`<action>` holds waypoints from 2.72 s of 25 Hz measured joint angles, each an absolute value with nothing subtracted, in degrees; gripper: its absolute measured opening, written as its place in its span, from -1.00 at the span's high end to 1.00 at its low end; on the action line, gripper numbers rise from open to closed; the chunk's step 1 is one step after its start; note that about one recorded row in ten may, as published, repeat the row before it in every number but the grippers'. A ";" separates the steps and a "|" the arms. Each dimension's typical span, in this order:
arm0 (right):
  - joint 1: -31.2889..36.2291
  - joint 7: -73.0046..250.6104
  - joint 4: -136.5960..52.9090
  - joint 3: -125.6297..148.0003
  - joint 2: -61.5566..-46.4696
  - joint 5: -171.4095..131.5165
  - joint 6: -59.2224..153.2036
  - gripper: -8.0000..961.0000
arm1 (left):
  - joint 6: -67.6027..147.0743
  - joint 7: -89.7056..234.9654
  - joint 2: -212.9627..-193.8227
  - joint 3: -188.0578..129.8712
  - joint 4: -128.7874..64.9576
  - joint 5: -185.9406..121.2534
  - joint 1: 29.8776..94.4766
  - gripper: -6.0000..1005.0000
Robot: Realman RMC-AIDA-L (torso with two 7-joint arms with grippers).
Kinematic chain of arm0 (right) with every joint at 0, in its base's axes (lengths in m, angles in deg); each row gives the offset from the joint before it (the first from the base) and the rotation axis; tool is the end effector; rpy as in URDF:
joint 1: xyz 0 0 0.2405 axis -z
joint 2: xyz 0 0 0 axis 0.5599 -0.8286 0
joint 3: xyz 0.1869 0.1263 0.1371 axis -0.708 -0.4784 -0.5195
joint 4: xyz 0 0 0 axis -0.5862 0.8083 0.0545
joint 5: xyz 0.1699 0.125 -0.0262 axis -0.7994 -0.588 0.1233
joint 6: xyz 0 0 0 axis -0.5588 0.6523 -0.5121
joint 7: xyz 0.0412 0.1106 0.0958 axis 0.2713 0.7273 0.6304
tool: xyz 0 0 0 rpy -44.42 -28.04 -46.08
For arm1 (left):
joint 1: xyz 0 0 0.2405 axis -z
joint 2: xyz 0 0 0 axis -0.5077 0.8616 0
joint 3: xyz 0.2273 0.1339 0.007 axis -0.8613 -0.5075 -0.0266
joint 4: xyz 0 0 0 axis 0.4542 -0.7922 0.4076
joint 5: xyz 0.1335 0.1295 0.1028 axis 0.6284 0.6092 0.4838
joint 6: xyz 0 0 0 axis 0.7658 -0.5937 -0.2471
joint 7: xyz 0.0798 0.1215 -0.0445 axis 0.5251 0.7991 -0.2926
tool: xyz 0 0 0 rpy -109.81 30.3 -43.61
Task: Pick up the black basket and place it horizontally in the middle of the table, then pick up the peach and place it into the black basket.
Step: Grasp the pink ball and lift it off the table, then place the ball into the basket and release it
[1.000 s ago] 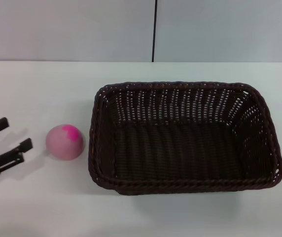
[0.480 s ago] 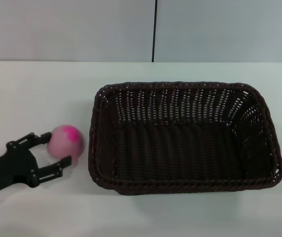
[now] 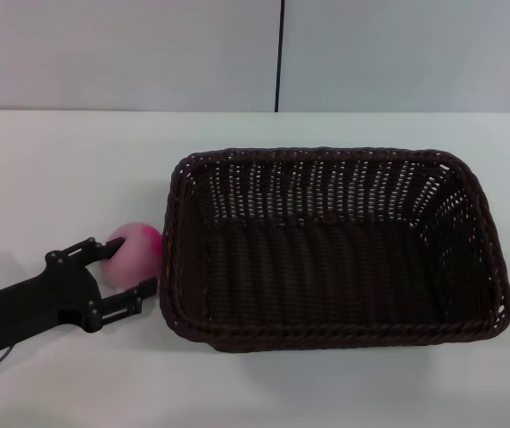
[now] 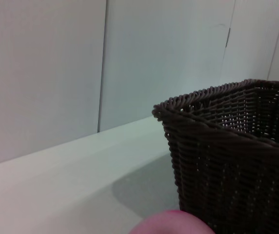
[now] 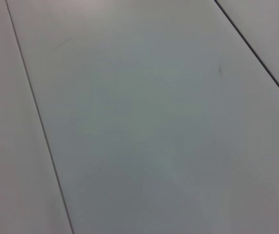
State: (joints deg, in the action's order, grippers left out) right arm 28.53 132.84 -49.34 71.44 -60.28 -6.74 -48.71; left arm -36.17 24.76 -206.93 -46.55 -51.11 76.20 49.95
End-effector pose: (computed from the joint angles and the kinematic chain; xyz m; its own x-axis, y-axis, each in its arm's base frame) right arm 0.3404 0.2090 0.0394 0.2425 0.2437 -0.9391 -0.8359 -0.4389 -0.3297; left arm -0.3593 0.2586 -0.0360 0.8058 0.2830 0.5202 0.5093 -0.7794 -0.3650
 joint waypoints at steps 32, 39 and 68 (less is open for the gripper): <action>27.23 132.52 -46.71 70.63 -60.20 -6.80 -48.89 -0.25 | -48.94 20.59 -206.38 -30.70 -53.75 67.09 49.70 0.76; 26.55 132.78 -46.75 70.63 -60.31 -6.79 -49.15 -0.25 | -65.20 14.56 -206.63 -32.40 -57.24 64.70 51.71 0.83; 26.52 132.49 -45.95 69.29 -60.39 -6.80 -49.16 -0.25 | -51.70 33.23 -206.97 -46.53 -34.68 64.41 56.36 0.09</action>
